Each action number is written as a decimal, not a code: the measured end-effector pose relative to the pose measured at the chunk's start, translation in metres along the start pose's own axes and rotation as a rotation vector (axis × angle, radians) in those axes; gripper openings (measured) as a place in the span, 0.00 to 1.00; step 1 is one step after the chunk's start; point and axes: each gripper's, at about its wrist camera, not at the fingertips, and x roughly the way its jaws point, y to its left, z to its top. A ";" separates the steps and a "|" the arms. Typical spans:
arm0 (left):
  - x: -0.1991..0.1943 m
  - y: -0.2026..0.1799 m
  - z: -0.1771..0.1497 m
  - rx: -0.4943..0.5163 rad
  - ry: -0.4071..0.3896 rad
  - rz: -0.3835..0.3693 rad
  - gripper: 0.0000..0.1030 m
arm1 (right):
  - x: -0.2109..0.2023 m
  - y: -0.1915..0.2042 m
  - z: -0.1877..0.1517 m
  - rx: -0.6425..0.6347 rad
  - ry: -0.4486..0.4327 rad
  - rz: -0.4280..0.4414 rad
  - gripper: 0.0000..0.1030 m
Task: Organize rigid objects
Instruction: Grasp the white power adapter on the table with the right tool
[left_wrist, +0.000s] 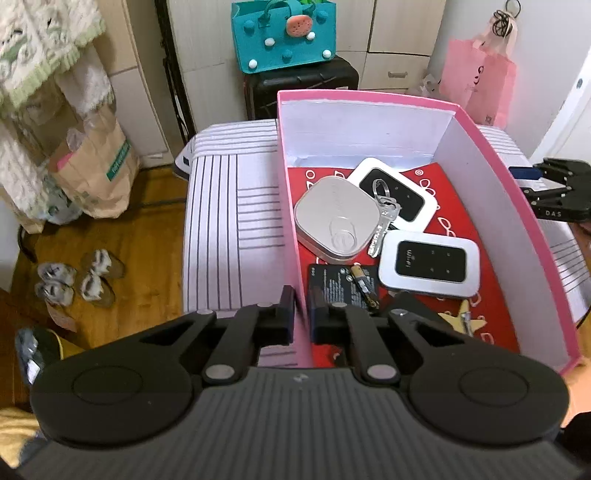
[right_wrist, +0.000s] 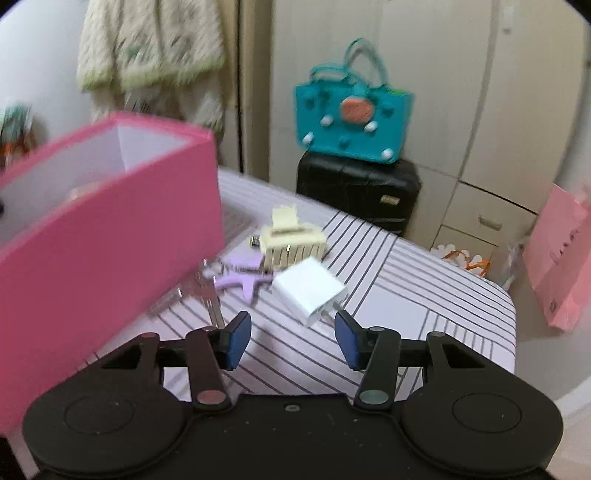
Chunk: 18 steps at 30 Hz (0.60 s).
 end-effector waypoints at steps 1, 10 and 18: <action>0.002 0.000 0.001 -0.005 0.002 0.001 0.07 | 0.004 0.000 0.000 -0.020 0.004 -0.007 0.54; 0.006 0.000 0.004 -0.030 0.004 0.012 0.06 | 0.028 -0.020 0.010 -0.015 0.008 0.012 0.58; 0.005 0.001 0.003 -0.053 -0.009 0.017 0.06 | 0.048 -0.033 0.015 0.071 0.023 0.088 0.62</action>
